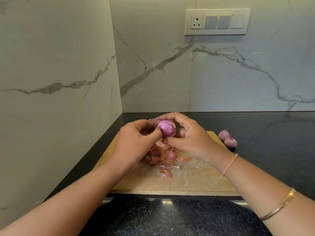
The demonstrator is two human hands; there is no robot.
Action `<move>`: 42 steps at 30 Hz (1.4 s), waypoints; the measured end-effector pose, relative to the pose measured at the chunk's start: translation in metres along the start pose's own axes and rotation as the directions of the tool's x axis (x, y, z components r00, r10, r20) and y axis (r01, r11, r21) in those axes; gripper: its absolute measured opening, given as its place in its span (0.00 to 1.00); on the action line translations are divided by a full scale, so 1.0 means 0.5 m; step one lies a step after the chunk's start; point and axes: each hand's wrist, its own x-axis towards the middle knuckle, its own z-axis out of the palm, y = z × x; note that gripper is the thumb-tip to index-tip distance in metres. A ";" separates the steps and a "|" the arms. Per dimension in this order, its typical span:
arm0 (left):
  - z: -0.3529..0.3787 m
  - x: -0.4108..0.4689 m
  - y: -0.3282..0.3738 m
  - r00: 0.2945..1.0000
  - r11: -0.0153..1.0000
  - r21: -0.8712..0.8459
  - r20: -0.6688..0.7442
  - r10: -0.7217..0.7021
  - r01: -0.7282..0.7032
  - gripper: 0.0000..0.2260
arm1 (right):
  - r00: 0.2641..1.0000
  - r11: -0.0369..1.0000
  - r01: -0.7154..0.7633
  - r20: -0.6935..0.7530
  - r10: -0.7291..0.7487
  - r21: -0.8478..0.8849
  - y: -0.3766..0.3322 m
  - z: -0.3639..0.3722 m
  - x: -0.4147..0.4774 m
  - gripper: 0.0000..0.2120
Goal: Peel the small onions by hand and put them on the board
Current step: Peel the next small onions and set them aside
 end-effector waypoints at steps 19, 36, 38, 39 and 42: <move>-0.009 0.017 -0.021 0.993 0.994 0.089 -0.107 -0.050 0.060 0.10 | 0.994 0.965 -0.107 0.045 0.099 0.239 -0.016 -0.007 -0.001 0.18; -0.009 0.015 -0.025 0.995 0.938 0.336 0.078 0.061 -0.084 0.06 | 0.983 0.984 -0.148 -0.125 0.136 -0.097 0.013 -0.007 0.009 0.20; -0.009 0.015 -0.024 0.994 0.937 0.338 0.082 0.068 -0.092 0.04 | 0.981 0.981 -0.140 -0.152 0.119 -0.137 0.016 -0.006 0.011 0.20; -0.008 0.015 -0.024 0.994 0.939 0.329 0.081 0.073 -0.096 0.05 | 0.982 0.980 -0.127 -0.159 0.102 -0.156 0.016 -0.007 0.011 0.19; -0.009 0.013 -0.022 0.989 0.941 0.307 0.088 0.121 -0.142 0.09 | 0.985 0.974 -0.096 -0.163 0.063 -0.204 0.015 -0.007 0.010 0.17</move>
